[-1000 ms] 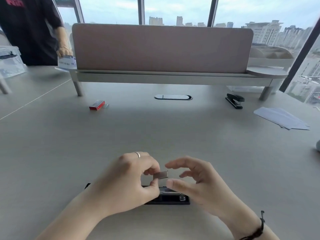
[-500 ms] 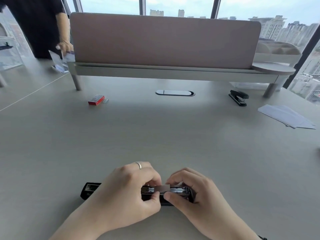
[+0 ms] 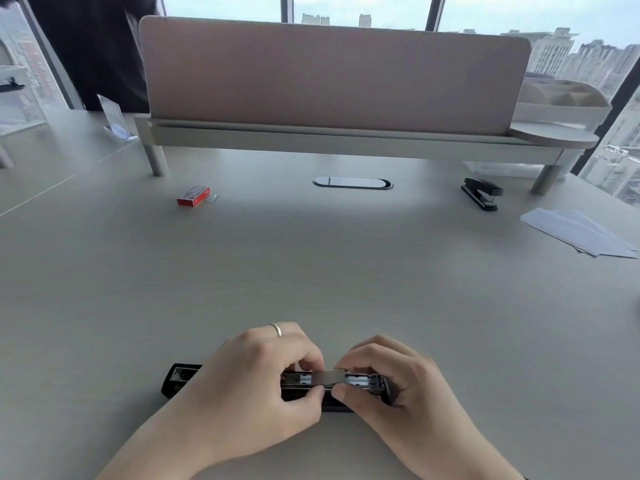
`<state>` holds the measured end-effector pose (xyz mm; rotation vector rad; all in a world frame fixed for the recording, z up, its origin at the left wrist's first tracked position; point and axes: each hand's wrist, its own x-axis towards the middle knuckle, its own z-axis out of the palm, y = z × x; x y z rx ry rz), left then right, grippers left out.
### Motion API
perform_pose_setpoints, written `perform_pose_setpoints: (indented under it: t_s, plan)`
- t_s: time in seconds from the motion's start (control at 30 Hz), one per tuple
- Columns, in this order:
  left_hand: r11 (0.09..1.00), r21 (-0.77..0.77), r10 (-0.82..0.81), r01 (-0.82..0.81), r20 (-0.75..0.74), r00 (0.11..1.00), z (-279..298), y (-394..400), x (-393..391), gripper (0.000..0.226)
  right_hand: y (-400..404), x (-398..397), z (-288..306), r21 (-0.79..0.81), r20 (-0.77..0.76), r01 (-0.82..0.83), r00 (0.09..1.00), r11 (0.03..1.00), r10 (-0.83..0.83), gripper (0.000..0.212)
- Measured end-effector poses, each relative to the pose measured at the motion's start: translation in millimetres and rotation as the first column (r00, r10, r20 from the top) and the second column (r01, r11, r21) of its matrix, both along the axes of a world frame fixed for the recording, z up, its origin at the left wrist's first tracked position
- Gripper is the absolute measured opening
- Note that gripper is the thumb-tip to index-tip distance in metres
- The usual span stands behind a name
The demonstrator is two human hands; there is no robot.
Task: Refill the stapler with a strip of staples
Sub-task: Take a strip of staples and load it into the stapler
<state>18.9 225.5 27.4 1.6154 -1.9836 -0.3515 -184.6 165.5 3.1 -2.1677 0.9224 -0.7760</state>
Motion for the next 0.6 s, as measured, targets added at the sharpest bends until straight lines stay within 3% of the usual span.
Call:
perform_pose_setpoints:
  t_s: [0.6]
  plan:
    - [0.998,0.061,-0.018,0.017,0.006,1.0,2.4,0.1,5.4,0.02,-0.7,0.3,-0.9,0.003,-0.08,0.009,0.997,1.0,-0.009,0.016]
